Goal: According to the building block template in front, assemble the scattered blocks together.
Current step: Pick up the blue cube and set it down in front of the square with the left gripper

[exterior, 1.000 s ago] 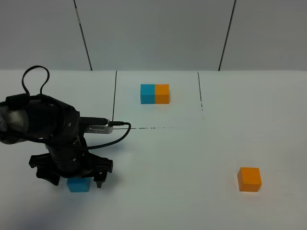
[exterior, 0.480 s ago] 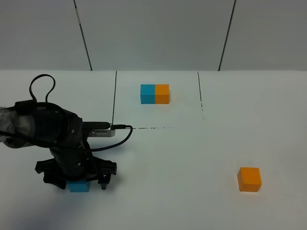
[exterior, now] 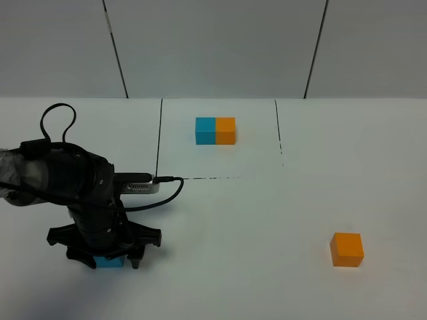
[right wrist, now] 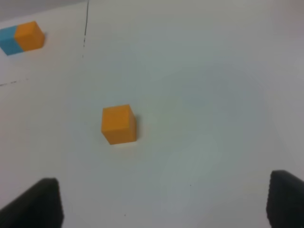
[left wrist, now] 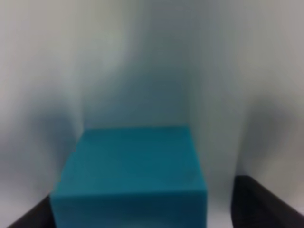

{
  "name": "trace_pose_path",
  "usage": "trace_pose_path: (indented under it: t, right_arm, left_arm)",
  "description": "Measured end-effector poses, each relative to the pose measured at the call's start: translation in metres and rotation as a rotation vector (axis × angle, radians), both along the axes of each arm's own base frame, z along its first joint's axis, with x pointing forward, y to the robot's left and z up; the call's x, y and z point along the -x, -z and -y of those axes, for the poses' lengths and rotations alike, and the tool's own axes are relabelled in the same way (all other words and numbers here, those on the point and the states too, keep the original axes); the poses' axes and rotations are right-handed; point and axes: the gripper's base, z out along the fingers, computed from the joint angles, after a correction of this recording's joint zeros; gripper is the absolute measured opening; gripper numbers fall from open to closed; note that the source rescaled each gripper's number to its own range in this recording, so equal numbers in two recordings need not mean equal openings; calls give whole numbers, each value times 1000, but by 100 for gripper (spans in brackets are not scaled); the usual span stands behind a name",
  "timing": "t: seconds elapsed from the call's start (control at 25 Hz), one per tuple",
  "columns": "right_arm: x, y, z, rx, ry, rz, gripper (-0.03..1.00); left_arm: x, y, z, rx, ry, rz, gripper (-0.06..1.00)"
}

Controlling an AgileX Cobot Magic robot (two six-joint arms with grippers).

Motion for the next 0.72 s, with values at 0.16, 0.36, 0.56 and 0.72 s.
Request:
trace_pose_path:
  t: [0.16, 0.36, 0.56, 0.72]
  right_arm:
    - [0, 0, 0, 0, 0, 0, 72]
    - [0, 0, 0, 0, 0, 0, 72]
    - [0, 0, 0, 0, 0, 0, 72]
    - [0, 0, 0, -1, 0, 0, 72]
  left_arm:
    - [2, 0, 0, -4, -10, -27, 16]
    - [5, -6, -2, -8, -8, -29, 1]
    - [5, -31, -3, 9, 10, 53, 1]
    - [5, -52, -7, -4, 75, 112, 1]
